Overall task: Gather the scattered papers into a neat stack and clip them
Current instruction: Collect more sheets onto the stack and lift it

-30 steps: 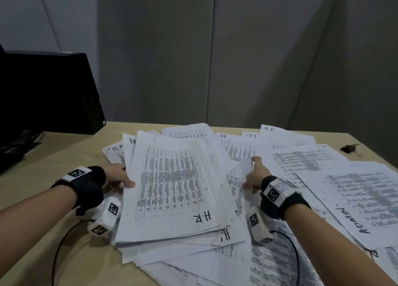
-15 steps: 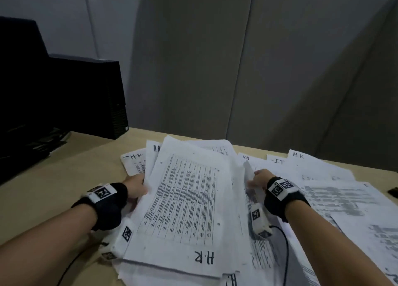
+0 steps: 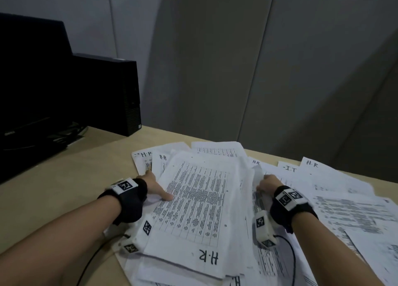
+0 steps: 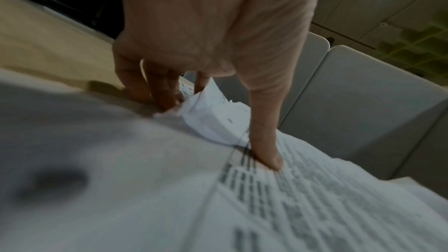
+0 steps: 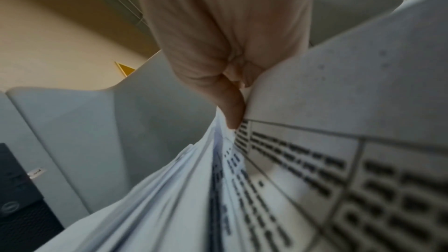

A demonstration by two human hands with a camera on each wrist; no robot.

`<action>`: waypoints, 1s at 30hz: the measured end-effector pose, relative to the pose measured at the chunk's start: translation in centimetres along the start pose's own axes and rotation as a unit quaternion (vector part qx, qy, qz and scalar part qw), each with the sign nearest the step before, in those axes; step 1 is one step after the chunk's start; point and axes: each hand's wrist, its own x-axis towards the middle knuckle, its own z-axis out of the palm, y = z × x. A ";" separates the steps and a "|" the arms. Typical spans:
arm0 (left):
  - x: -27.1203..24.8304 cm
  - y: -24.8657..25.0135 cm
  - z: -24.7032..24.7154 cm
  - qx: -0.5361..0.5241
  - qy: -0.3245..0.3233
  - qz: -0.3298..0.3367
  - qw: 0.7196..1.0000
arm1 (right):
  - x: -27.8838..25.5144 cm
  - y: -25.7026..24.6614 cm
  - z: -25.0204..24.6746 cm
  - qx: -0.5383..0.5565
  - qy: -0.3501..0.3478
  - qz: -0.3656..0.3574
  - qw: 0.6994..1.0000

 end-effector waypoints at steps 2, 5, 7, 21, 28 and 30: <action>-0.1 0.0 0.3 -0.020 -0.001 0.001 1.000 | -0.1 -0.1 0.0 0.008 -0.002 -0.010 1.000; -0.2 0.3 0.5 -0.062 -0.028 0.009 0.998 | -0.3 0.0 0.0 0.029 -0.006 -0.018 0.999; -0.5 0.5 0.5 -0.089 -0.046 0.006 0.995 | -0.3 0.2 0.1 0.043 -0.005 -0.018 0.999; 2.1 -1.9 -1.8 -0.220 -0.094 -0.011 0.971 | -0.4 -0.1 1.2 0.116 0.029 0.025 0.993; -1.0 -0.8 -1.6 -0.179 0.008 0.007 0.984 | -0.2 0.1 1.5 0.102 0.001 0.030 0.994; -1.4 -0.9 -1.3 -0.160 -0.018 0.022 0.987 | -0.1 0.0 1.7 0.113 0.010 0.039 0.993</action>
